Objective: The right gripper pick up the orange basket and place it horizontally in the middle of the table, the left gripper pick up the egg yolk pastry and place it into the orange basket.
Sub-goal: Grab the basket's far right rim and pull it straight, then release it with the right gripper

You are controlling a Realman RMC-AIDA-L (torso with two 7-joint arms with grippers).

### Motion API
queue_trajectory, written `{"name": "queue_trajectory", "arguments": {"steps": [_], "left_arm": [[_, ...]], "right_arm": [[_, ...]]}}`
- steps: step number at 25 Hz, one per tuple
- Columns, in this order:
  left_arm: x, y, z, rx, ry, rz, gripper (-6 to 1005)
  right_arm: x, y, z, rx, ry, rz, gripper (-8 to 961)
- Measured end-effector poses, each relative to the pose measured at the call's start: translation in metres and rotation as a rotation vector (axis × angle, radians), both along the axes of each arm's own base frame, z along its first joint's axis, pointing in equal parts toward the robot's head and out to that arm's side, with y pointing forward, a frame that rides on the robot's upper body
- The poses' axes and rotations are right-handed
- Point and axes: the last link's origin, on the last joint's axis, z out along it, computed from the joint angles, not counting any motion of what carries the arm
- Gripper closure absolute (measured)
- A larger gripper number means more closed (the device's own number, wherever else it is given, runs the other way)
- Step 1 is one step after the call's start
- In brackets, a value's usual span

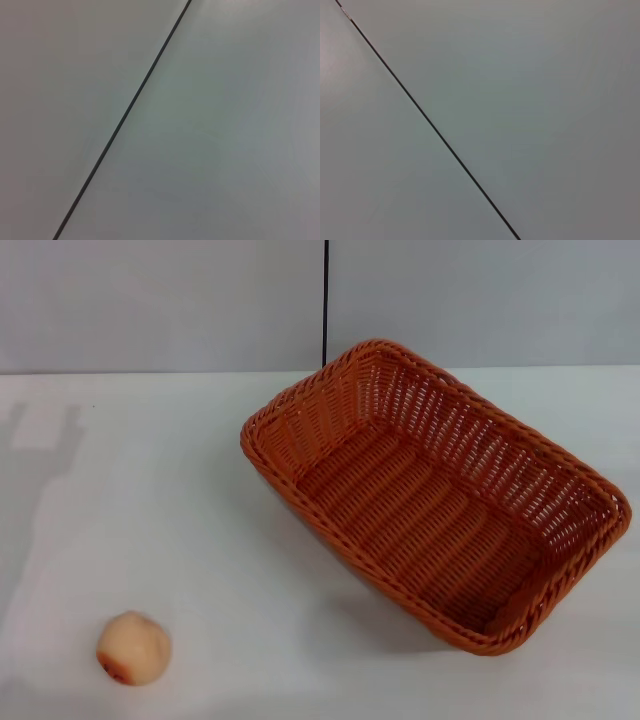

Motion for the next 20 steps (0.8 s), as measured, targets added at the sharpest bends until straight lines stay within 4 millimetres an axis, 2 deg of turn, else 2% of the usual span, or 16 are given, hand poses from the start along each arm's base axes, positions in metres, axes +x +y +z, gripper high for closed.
{"name": "queue_trajectory", "arguments": {"steps": [8,11,12,16,20], "left_arm": [[0.001,-0.001,0.0,0.0,-0.002,-0.005,201],[0.001,-0.001,0.0,0.001,-0.002,-0.004,201],[0.001,-0.001,0.0,0.001,-0.002,-0.004,202],[0.001,-0.001,0.0,0.0,-0.002,-0.004,202],[0.0,-0.002,0.0,0.001,-0.002,0.0,203]], "right_arm": [[-0.001,0.001,0.001,-0.023,0.007,0.021,345],[-0.01,0.006,0.004,-0.07,0.008,0.093,345],[-0.018,0.01,0.009,-0.114,-0.009,0.16,345],[-0.031,0.017,0.022,-0.194,-0.041,0.253,345],[-0.048,0.022,0.049,-0.294,-0.109,0.371,346]]}}
